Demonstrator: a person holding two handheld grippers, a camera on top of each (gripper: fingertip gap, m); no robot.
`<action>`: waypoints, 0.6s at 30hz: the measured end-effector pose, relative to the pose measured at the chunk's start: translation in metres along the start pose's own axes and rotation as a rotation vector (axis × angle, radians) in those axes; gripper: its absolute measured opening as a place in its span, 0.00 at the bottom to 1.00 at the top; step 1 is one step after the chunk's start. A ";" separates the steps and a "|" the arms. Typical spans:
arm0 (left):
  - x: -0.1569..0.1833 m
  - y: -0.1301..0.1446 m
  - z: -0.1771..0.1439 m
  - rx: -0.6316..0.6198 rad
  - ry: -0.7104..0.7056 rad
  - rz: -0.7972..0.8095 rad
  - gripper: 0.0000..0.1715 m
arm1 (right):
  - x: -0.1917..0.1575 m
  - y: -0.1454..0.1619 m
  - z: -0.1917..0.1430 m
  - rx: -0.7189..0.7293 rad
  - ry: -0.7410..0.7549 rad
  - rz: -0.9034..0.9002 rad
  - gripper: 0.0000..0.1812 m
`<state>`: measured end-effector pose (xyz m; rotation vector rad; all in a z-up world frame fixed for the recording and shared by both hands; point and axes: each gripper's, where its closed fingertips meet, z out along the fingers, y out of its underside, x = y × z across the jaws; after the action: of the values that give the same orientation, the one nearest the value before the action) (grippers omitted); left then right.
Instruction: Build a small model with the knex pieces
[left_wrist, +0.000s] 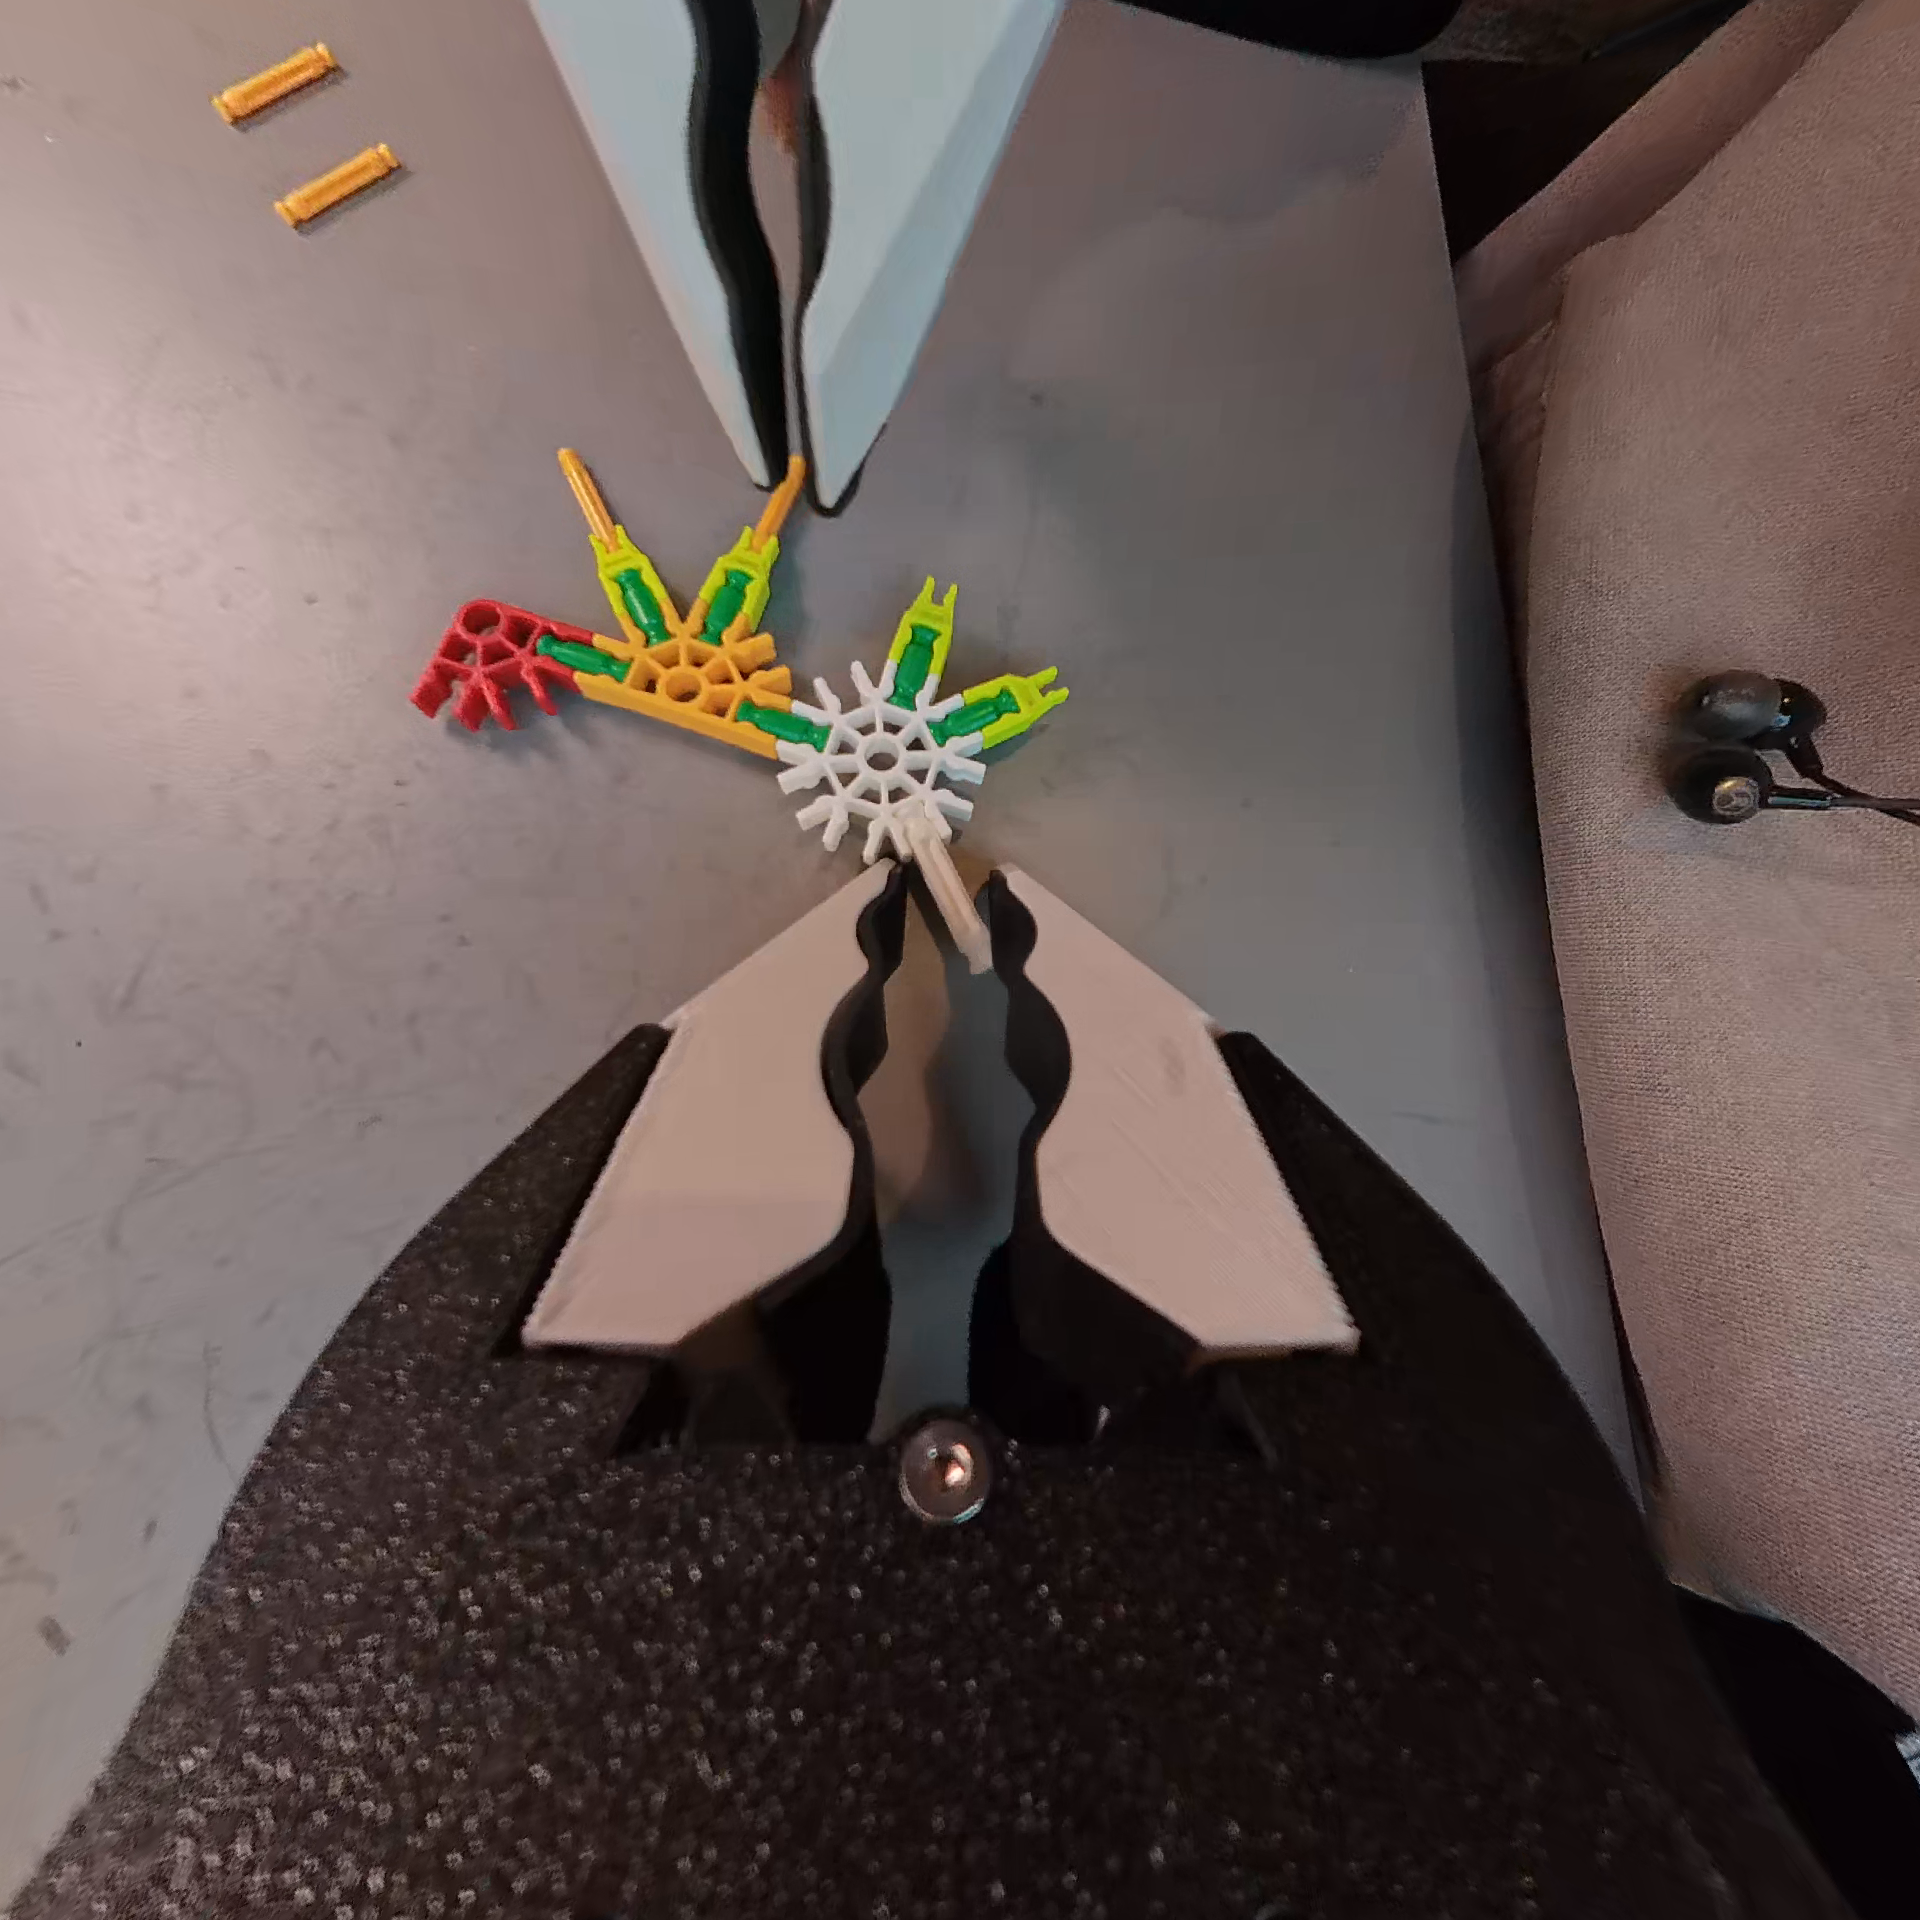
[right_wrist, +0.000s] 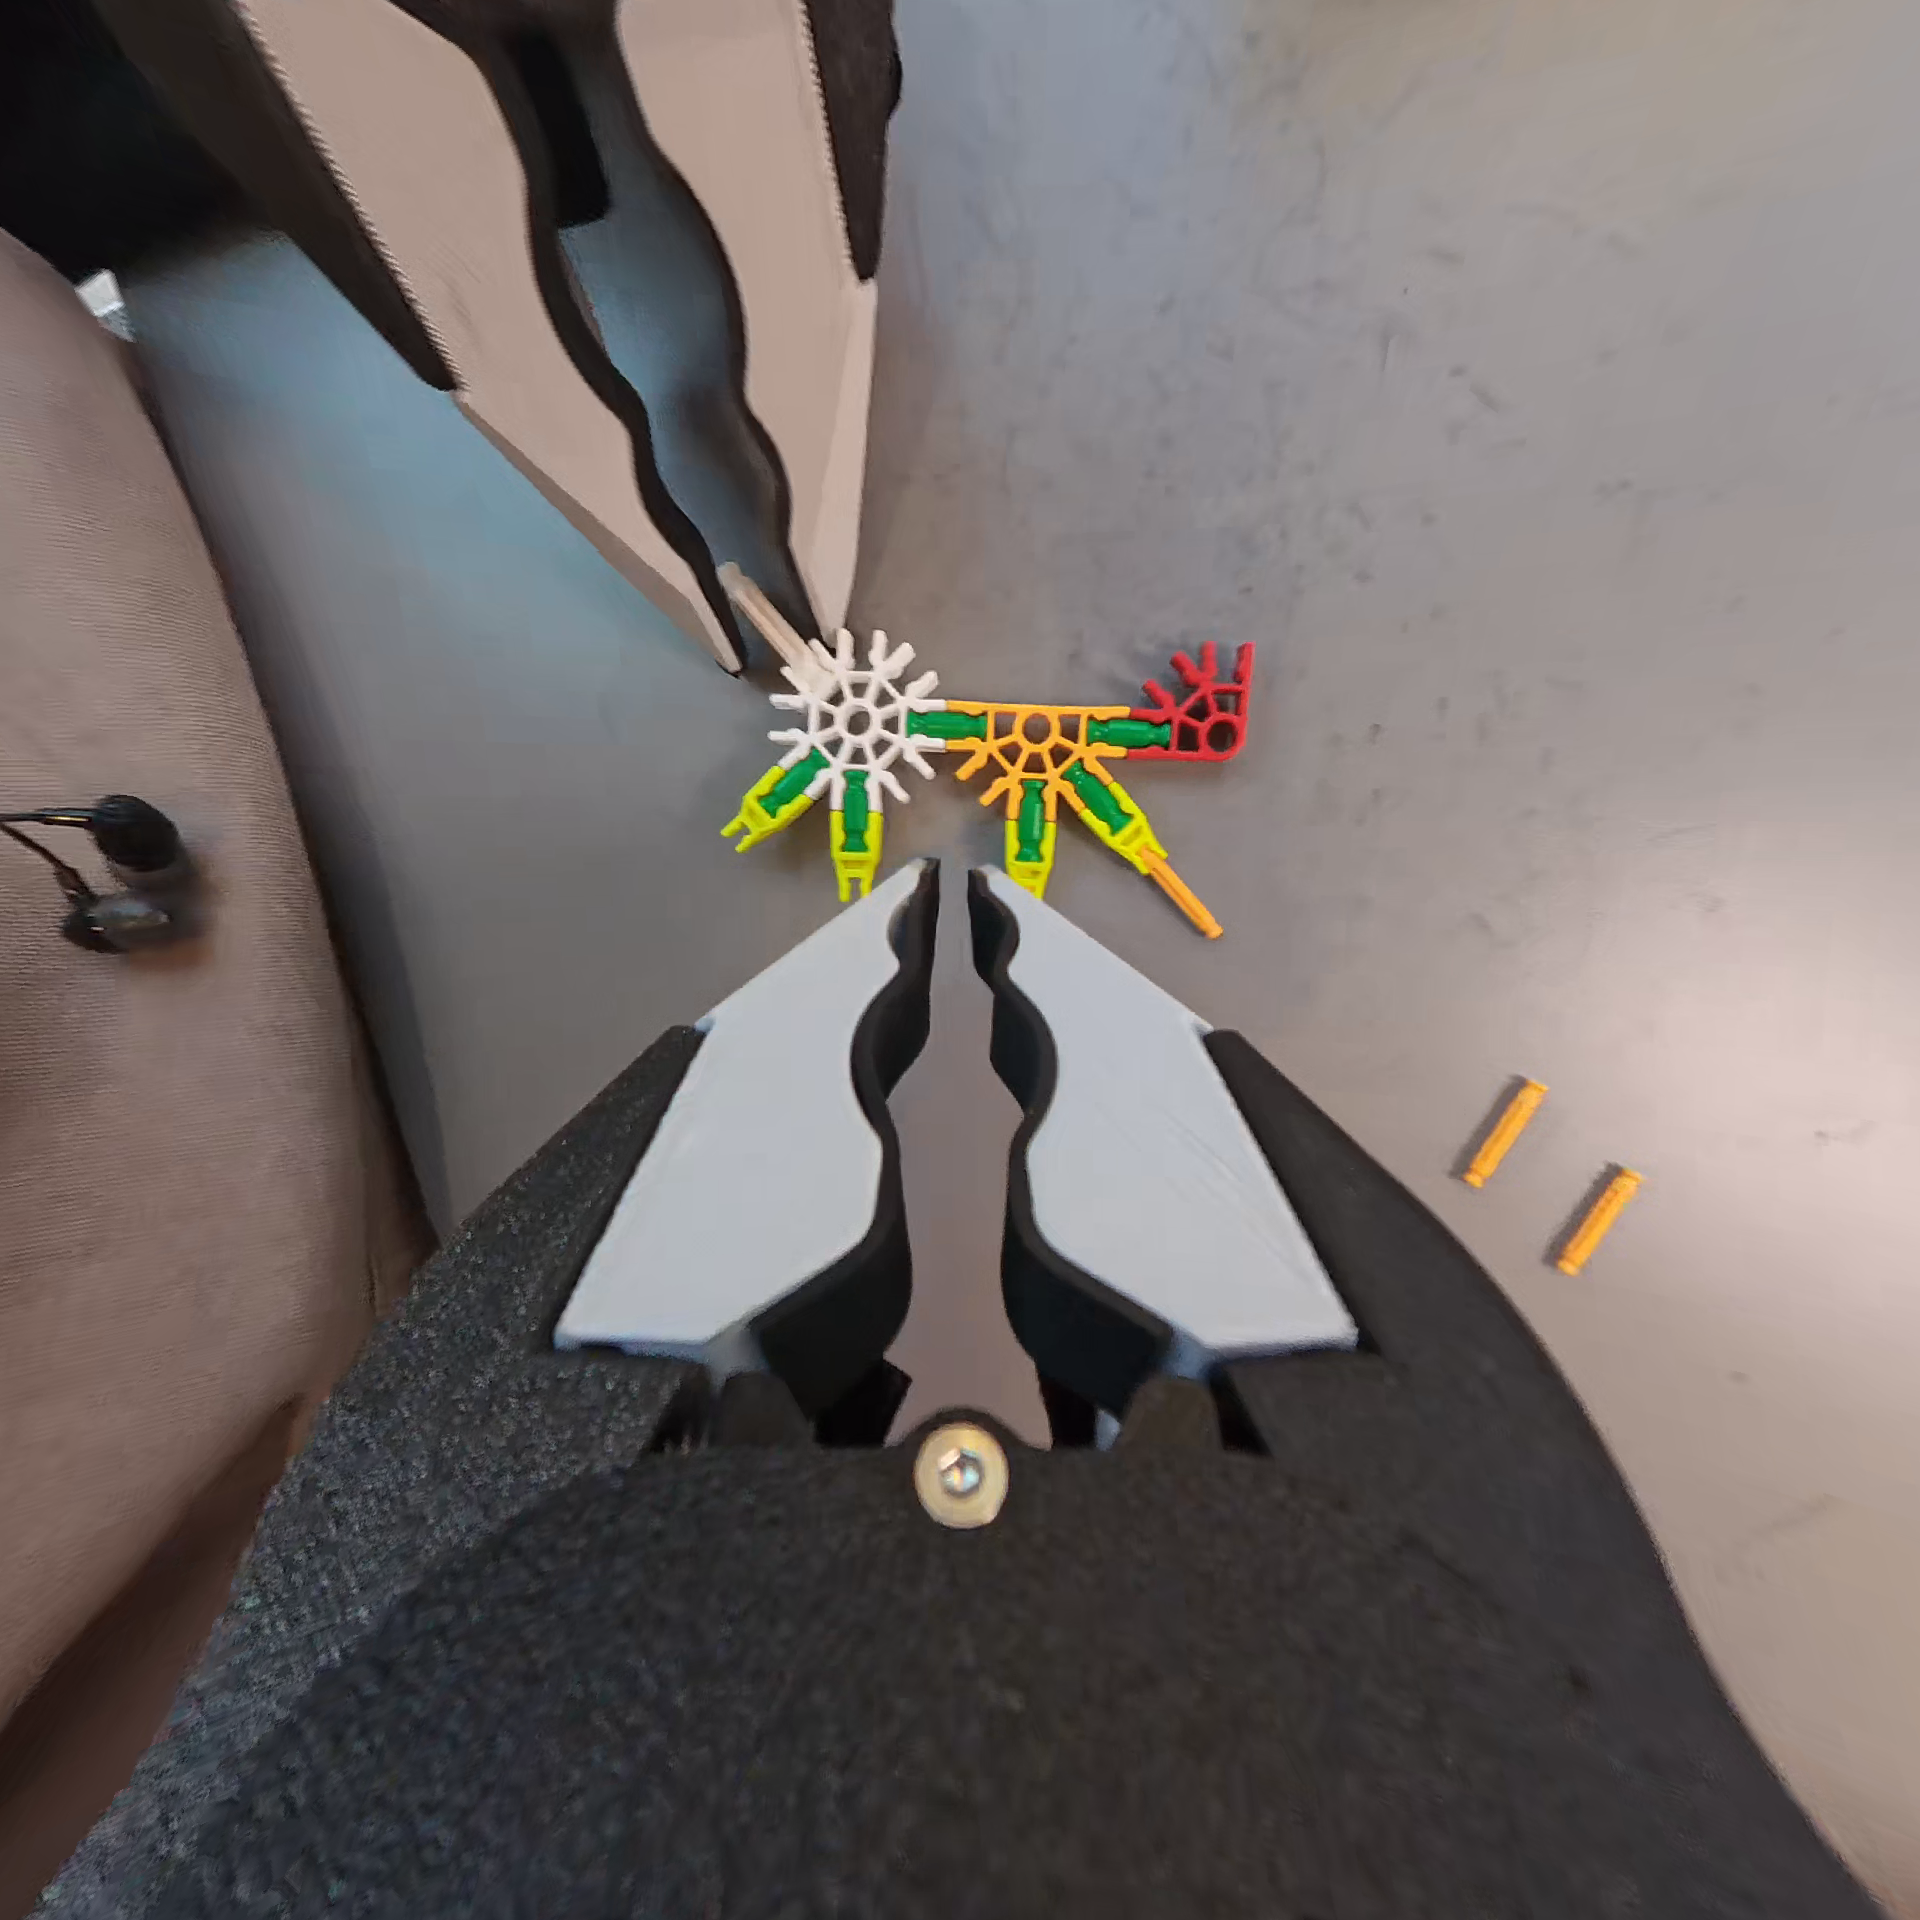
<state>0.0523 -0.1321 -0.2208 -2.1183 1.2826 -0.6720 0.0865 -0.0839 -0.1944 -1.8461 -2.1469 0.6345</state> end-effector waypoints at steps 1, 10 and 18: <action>0.001 0.000 0.000 0.001 0.005 0.000 0.10 | -0.006 0.000 0.000 0.016 -0.003 -0.008 0.02; 0.001 -0.006 -0.010 0.049 0.021 -0.013 0.13 | -0.026 -0.005 0.022 -0.001 -0.001 -0.073 0.01; -0.001 0.001 -0.002 -0.007 -0.011 0.011 0.09 | -0.023 -0.002 0.029 -0.135 0.031 -0.104 0.00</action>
<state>0.0498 -0.1320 -0.2207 -2.1160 1.2916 -0.6507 0.0760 -0.1110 -0.2167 -1.7818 -2.2985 0.4458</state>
